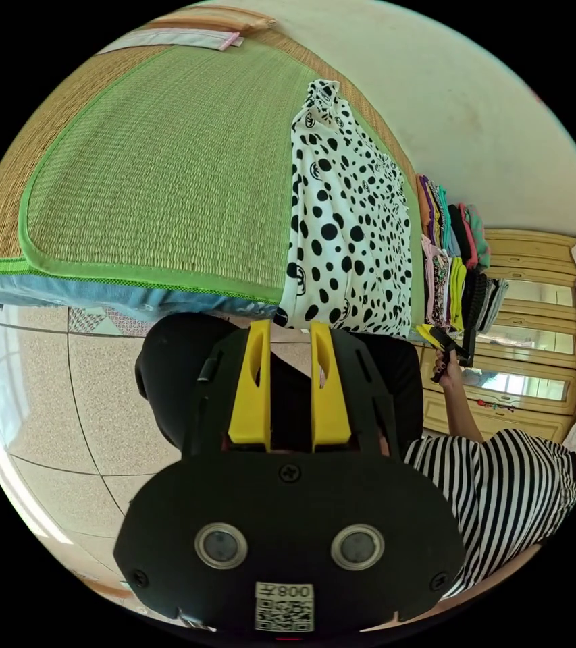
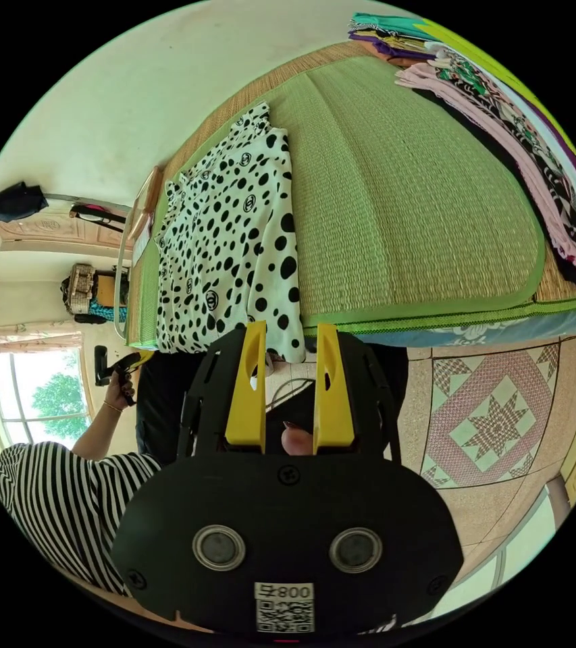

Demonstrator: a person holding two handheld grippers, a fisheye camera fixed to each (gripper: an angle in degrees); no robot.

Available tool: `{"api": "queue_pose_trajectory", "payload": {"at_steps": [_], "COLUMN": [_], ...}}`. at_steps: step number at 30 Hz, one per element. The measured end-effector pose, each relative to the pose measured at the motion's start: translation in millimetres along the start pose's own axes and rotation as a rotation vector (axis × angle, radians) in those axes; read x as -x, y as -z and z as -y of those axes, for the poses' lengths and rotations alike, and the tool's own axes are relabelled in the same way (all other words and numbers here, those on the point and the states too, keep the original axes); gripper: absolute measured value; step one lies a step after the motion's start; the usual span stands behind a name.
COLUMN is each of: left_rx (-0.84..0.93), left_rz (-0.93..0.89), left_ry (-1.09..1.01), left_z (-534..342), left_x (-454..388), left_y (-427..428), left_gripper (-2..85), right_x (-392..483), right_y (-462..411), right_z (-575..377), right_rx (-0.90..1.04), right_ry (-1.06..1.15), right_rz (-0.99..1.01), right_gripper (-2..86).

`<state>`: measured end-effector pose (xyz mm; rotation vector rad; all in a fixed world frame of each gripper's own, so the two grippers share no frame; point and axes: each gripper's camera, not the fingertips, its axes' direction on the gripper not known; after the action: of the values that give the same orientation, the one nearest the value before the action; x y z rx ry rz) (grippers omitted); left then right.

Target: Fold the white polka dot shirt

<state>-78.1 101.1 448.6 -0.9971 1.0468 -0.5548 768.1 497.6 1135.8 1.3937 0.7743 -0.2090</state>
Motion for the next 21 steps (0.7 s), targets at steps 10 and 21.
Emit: {"api": "queue_pose_trajectory", "payload": {"at_steps": [10,21], "left_rx": [0.139,0.122], "left_rz": [0.215,0.102], "left_ry": [-0.083,-0.092], "left_z": [-15.4,-57.3], "left_x": [6.3,39.7], "left_y": [-5.7,39.9], "left_gripper": [10.7,2.4], "right_x": [-23.3,-42.7], "right_y": [-3.5,-0.9], "right_z": [-29.7,-44.8], "right_rx": [-0.013,-0.017], "right_ry": [-0.041,-0.068], "right_rz": [0.052,0.054], "right_gripper": [11.6,11.8]}}
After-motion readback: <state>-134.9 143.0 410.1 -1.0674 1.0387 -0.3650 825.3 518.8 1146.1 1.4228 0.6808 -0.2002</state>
